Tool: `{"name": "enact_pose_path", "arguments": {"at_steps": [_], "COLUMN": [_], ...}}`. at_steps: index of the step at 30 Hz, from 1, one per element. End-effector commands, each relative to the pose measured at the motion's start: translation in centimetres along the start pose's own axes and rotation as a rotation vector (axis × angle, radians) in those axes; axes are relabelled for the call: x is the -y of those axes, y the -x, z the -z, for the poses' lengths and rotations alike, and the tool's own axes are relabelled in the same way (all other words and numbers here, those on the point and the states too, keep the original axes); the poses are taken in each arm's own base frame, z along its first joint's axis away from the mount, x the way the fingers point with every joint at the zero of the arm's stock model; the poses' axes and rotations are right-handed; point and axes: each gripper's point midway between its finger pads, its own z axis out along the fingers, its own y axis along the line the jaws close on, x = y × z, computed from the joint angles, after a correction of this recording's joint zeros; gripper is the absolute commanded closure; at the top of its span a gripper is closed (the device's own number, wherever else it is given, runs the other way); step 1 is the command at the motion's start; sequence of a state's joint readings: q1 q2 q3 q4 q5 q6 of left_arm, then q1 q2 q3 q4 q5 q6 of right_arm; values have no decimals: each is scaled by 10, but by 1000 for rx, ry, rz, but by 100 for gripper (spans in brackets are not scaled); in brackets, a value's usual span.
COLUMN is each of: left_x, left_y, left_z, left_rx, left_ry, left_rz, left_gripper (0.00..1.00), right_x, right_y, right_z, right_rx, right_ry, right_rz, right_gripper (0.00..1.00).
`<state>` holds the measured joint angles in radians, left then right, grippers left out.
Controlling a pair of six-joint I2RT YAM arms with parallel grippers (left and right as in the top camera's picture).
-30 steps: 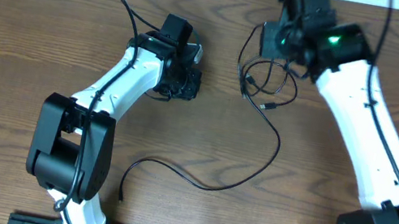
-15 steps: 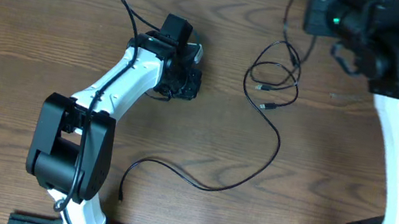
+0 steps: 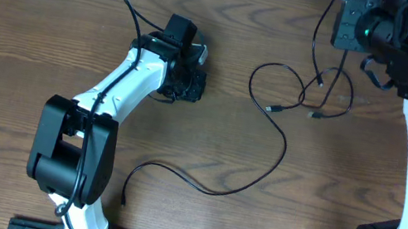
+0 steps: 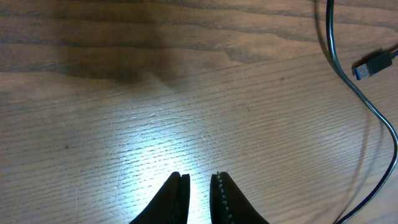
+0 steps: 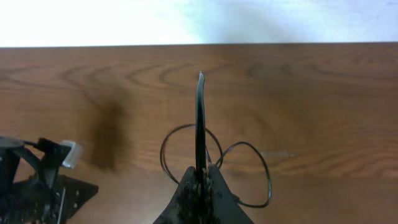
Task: Untangle cables
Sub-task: 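Lift the black cable with the right gripper and pull it up-right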
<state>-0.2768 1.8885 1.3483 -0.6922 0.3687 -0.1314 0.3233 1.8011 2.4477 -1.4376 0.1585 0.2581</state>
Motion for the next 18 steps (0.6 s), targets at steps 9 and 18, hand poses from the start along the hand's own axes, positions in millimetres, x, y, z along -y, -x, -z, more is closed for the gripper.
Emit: {"name": "enact_pose_path", "arguments": {"at_steps": [9,18], "left_x": [4,4], "left_y": [1,0], "left_z": [8,8], "left_rx": [18,14], "left_ry": [-16,-18], "left_rz": [-5,-3], "left_gripper": [76,68], "right_x": [16,50], "right_y": [-38,-36], "right_z": [15,14], "right_rx": [-148,-148], "right_ry": [-43,-144], "right_rz": [22,-22], "right_gripper": [99,99]}}
